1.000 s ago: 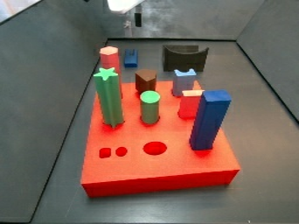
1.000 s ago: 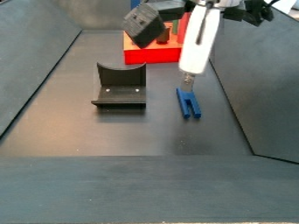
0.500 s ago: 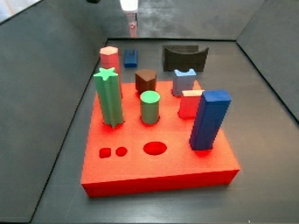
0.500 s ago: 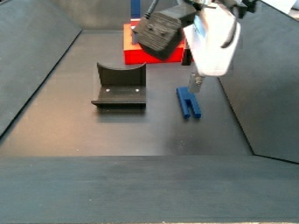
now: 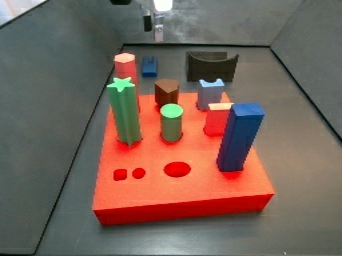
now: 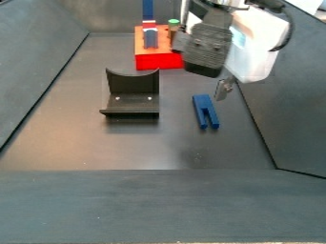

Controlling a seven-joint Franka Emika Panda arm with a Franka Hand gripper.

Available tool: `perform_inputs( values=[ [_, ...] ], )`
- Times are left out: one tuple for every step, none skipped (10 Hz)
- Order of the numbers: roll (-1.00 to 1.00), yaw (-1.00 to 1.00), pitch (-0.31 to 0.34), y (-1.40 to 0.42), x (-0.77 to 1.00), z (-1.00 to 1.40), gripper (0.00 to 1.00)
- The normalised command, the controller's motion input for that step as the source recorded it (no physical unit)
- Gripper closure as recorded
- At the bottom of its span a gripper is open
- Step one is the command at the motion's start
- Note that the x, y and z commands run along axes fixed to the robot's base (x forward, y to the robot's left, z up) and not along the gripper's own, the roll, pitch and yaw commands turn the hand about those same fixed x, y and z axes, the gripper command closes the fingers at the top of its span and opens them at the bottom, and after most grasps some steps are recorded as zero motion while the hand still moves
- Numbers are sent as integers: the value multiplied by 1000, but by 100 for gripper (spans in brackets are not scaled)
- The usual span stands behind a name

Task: Pick up the square-circle object. Move up. Rotate the square-circle object. Place the square-circle object on the fixture. Regrasp the square-circle object. Move to above the board. Insert the square-circle object.
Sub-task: Rotate the square-circle object.

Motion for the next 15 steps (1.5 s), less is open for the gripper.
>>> perform_inputs(
  values=[
    [-9,1000,12,-10,7,-35,0],
    [-9,1000,13,-10,8,-34,0],
    [-10,1000,14,-10,8,-34,0],
    [-11,1000,15,-10,8,-34,0],
    [-12,1000,16,-10,8,-34,0],
    [-13,1000,17,-10,8,-34,0],
    [-14,1000,19,-10,8,-33,0],
    [-15,1000,20,-10,8,-33,0],
    [-17,1000,23,-10,8,-33,0],
    [-19,1000,26,-10,8,-33,0],
    [-20,1000,28,-9,8,-33,0],
    [-26,1000,35,-9,9,-32,0],
    [-31,1000,42,-10,9,-31,0],
    [-39,1000,52,-10,9,-31,0],
    [-40,788,54,-9,9,-30,0]
  ],
)
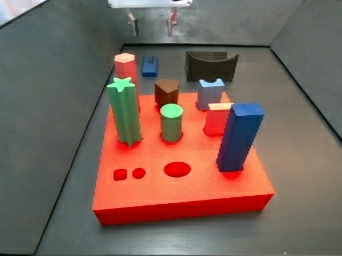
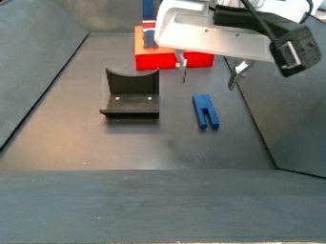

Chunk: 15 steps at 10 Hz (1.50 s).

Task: Pick up the square-circle object. Move up. Rotate the square-circle object. Place the square-circle object on the fixture. Regrasp the square-circle object. Move to above the board. Insert the square-circle object.
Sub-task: Rotate the square-circle object.

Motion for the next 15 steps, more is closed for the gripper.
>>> perform_inputs(
  values=[
    [-40,471,53,-9,10,-29,0],
    [-40,287,52,-9,11,-27,0],
    [0,0,0,0,0,-1000,0],
    [1,-64,-10,1,8,-1000,0],
    [-3,-65,-46,2,30,-1000,0],
    [-25,-50,-75,4,32,-1000,0],
    [-51,-36,-86,5,38,-1000,0],
    [-87,-20,-93,13,46,-1000,0],
    [-102,-16,-97,15,50,-1000,0],
    [-126,-11,-110,16,44,-915,0],
    [-137,-10,-124,17,40,-837,0],
    [-147,-11,-136,15,30,-752,0],
    [-152,-13,-139,17,29,-710,0],
    [-155,-16,-145,20,30,-634,0],
    [-154,-14,-147,18,28,-581,0]
  ],
)
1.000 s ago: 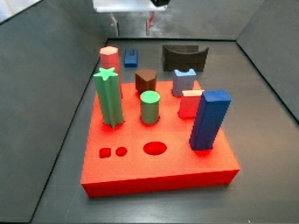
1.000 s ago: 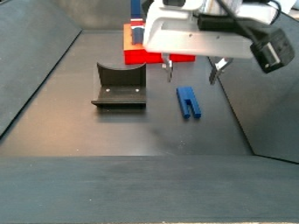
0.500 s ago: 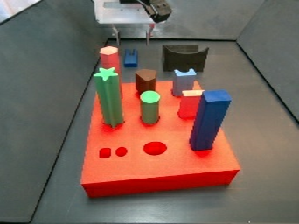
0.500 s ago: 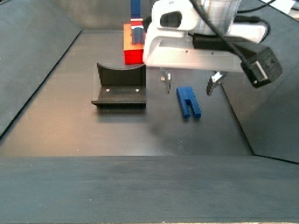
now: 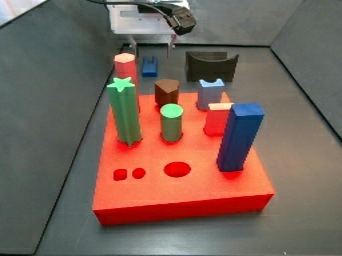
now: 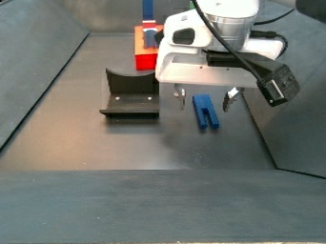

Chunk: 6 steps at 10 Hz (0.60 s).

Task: Pick up the square-circle object. Move up. Rotate the square-circle object. Place the square-circle object on the fixture. Regrasp the square-circle object. Move to above the board. Insert the square-circle object.
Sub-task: Rotate the square-circle object.

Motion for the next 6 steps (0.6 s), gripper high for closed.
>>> perform_inputs(
  values=[
    [-162,-10,-150,18,31,-523,0],
    [-165,-9,-157,20,29,-494,0],
    [-169,-6,-175,22,19,-429,0],
    [-170,-6,-182,22,20,-409,0],
    [-176,-6,-187,23,18,-367,0],
    [-179,-7,-188,22,18,-344,0]
  ],
)
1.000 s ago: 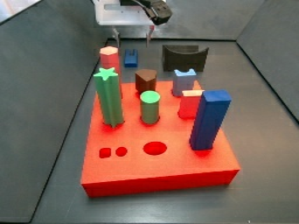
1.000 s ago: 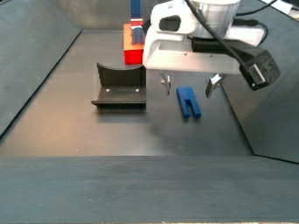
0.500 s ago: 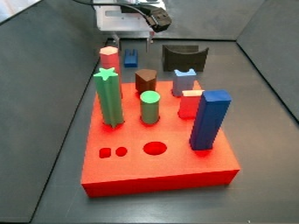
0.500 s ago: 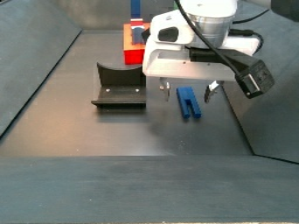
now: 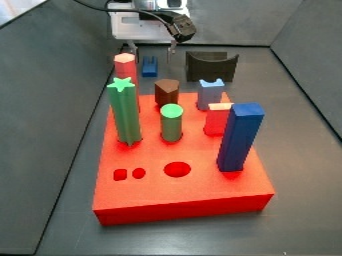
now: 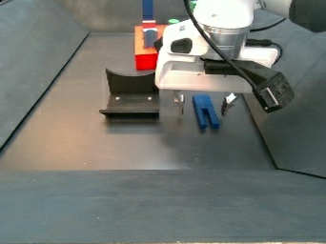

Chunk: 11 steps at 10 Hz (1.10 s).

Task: Pick up the square-circle object. Move up. Rotate the square-circle object. Place the square-circle object on the fixture. Regrasp the square-circle object. Move to above the board. Insert the square-circle object.
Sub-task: Rotate the square-circle object.

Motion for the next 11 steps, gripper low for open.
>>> perform_inputs(
  values=[
    [-187,-10,-184,25,19,-302,0],
    [-191,-12,-186,27,22,-277,0],
    [-193,-12,-191,25,19,-255,0],
    [-194,-12,-195,23,14,-240,0],
    [-198,-11,-205,24,15,-199,0],
    [-200,-12,-205,25,16,-186,0],
    [-205,-15,-200,28,17,-164,0],
    [-205,-16,-199,29,18,-156,0],
    [-207,-16,-199,30,20,-144,0],
    [-208,-16,-197,31,20,-140,0],
    [-208,-16,-198,32,20,-138,0]
  ],
)
